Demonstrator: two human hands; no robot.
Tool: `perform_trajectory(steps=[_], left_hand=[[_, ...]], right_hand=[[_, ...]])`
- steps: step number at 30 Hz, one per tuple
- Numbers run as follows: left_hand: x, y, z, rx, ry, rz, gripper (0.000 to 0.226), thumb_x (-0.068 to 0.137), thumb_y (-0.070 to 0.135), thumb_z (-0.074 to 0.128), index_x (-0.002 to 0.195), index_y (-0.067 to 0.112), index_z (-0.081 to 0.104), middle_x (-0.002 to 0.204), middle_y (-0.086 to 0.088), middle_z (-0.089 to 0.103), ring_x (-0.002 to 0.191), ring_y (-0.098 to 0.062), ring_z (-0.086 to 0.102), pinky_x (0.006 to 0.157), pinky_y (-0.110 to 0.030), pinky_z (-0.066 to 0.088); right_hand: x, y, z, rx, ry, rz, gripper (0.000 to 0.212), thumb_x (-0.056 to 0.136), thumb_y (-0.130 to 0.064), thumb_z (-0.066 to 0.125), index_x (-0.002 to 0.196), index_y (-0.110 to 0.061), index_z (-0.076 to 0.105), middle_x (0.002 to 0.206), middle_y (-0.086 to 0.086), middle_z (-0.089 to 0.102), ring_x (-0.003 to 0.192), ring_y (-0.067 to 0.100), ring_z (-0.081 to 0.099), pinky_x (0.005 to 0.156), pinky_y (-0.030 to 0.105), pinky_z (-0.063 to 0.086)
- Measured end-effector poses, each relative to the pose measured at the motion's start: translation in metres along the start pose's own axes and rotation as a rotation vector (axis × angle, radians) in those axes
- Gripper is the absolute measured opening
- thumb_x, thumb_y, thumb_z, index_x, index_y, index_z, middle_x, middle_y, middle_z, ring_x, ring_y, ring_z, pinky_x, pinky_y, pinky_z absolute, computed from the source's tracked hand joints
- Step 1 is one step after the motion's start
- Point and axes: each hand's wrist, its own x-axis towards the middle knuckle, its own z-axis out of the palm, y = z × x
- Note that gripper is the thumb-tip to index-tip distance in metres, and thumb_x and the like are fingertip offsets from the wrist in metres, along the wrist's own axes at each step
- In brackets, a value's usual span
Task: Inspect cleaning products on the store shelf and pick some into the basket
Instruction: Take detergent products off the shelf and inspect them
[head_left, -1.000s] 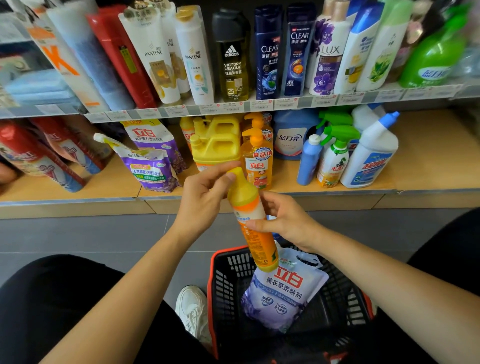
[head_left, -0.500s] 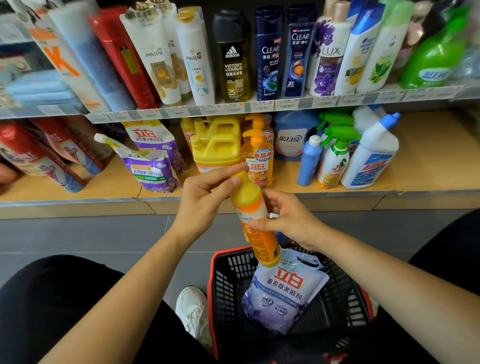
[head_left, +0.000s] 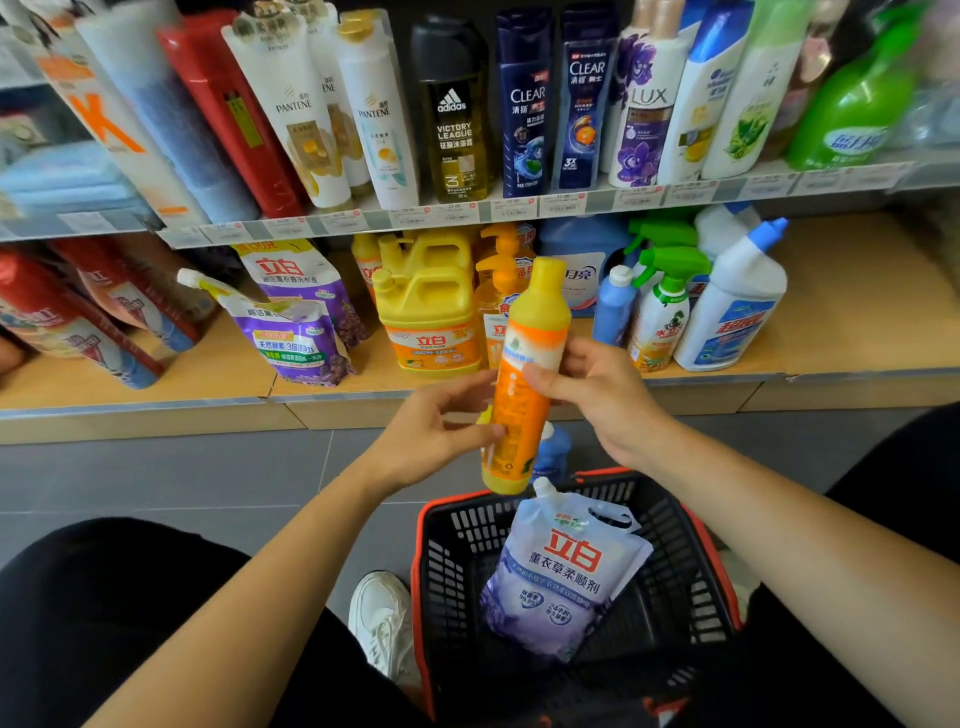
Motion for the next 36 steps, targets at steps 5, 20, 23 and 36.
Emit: perform_trajectory(steps=[5, 20, 23, 36], left_hand=[[0.004, -0.006, 0.014, 0.083, -0.033, 0.011, 0.059, 0.083, 0.017, 0.084, 0.135, 0.016, 0.057, 0.117, -0.005, 0.071, 0.109, -0.022, 0.067, 0.097, -0.048, 0.054], [0.001, 0.009, 0.001, -0.129, 0.358, 0.184, 0.052, 0.073, 0.013, 0.089, 0.118, 0.018, 0.064, 0.113, 0.019, 0.068, 0.107, -0.008, 0.067, 0.080, -0.034, 0.062], [-0.001, 0.014, 0.006, -0.149, 0.325, 0.225, 0.056, 0.071, 0.012, 0.089, 0.121, 0.016, 0.063, 0.112, 0.018, 0.067, 0.107, -0.012, 0.067, 0.082, -0.037, 0.062], [-0.003, 0.022, 0.007, -0.162, 0.410, 0.239, 0.038, 0.081, 0.028, 0.079, 0.116, 0.017, 0.069, 0.108, 0.000, 0.072, 0.103, -0.024, 0.070, 0.080, -0.047, 0.062]], right_hand=[[0.007, -0.008, -0.010, 0.125, 0.062, 0.004, 0.039, 0.074, -0.027, 0.076, 0.111, -0.016, 0.069, 0.105, 0.002, 0.076, 0.099, 0.017, 0.073, 0.074, 0.030, 0.059], [0.008, -0.005, -0.025, -0.941, 0.019, -0.318, 0.062, 0.067, -0.044, 0.088, 0.121, -0.024, 0.064, 0.114, -0.006, 0.063, 0.104, 0.011, 0.059, 0.088, 0.037, 0.051], [0.006, 0.006, -0.018, -0.845, -0.215, -0.198, 0.083, 0.072, -0.037, 0.088, 0.144, -0.031, 0.049, 0.136, -0.010, 0.059, 0.122, 0.005, 0.056, 0.101, 0.036, 0.049], [0.002, 0.012, -0.015, -0.812, -0.126, -0.260, 0.076, 0.072, -0.026, 0.088, 0.141, -0.027, 0.055, 0.129, -0.006, 0.061, 0.114, 0.013, 0.060, 0.094, 0.038, 0.052]])
